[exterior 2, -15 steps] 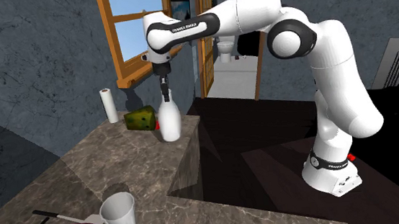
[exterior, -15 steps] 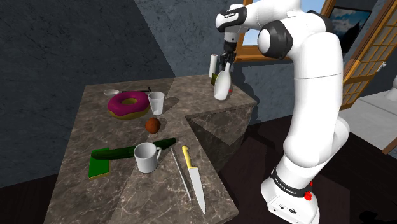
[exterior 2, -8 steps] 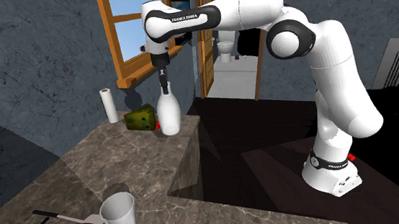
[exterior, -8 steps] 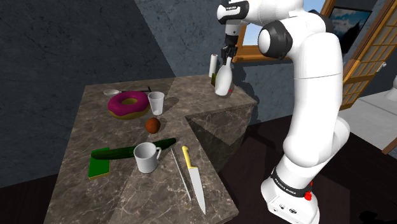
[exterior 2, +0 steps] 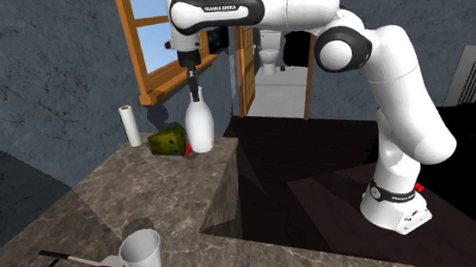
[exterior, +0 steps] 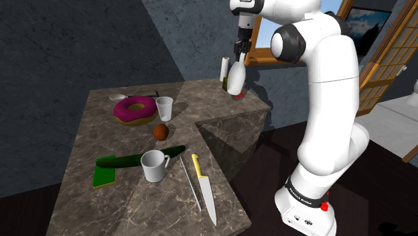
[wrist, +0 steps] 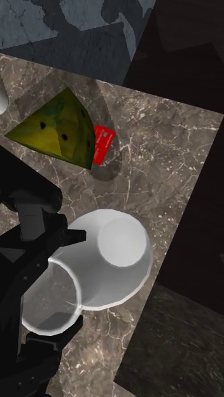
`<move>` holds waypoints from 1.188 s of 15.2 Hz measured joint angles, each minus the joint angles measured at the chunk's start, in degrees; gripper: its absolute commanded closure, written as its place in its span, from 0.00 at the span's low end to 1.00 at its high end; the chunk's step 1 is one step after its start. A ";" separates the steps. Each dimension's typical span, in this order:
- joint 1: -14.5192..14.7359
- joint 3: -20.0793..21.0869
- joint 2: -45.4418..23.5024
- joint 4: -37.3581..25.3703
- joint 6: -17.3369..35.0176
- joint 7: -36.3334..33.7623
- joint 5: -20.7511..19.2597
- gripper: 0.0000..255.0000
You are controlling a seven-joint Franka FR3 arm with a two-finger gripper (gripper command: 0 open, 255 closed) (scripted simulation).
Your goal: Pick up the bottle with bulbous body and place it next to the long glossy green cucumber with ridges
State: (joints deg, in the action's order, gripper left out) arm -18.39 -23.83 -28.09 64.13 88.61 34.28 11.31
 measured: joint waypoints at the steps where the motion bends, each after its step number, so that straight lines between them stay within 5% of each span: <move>1: -0.37 0.03 -0.59 -1.67 -1.07 0.01 0.20 1.00; 3: -0.02 0.04 -0.05 -2.10 -2.02 -0.45 0.00 1.00; 10: 9.07 0.69 15.44 16.50 2.16 -7.51 -5.83 1.00; 18: 15.92 4.79 28.87 29.36 2.79 -18.09 -10.73 1.00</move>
State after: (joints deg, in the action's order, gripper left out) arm -2.46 -19.04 0.77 93.48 91.40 16.20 0.58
